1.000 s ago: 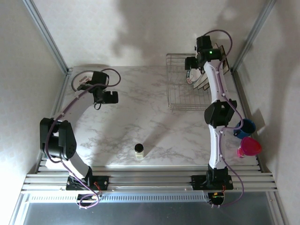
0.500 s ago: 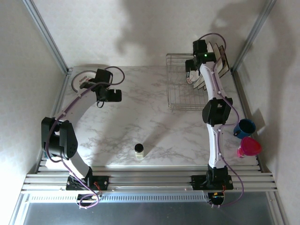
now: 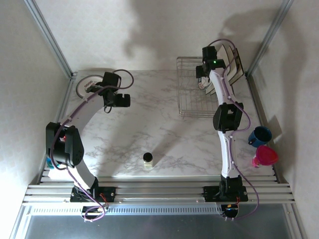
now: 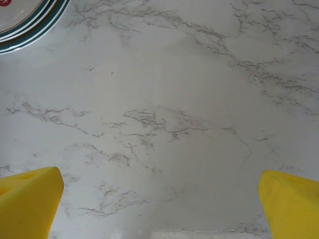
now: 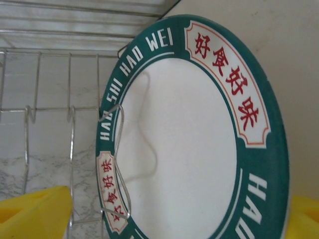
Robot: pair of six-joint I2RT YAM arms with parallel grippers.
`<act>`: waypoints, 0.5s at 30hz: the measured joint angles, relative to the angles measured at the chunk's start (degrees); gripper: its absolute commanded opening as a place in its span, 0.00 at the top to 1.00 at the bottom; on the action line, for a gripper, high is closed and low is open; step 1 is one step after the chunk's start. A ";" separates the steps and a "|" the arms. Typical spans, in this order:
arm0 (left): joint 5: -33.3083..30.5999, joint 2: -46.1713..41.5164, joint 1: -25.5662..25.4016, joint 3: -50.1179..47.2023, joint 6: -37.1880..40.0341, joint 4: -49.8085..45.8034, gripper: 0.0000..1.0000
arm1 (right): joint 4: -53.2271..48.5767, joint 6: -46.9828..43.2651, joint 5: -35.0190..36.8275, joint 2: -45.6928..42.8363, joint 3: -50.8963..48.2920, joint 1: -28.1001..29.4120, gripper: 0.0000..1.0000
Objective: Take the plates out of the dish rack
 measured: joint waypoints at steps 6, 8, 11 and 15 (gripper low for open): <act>0.00 1.03 0.00 0.09 0.24 -0.02 0.00 | 1.38 1.42 -1.31 1.64 1.51 0.00 0.26; 0.00 1.16 0.00 0.09 0.44 -0.02 0.00 | 1.44 2.12 -1.27 1.97 1.77 0.00 0.30; 0.00 1.18 0.00 0.09 0.46 -0.02 0.00 | 1.79 3.06 -1.11 2.29 1.86 0.00 0.39; -0.02 1.18 0.00 0.09 0.63 -0.02 0.00 | 2.32 3.85 -0.81 2.36 1.79 0.00 0.47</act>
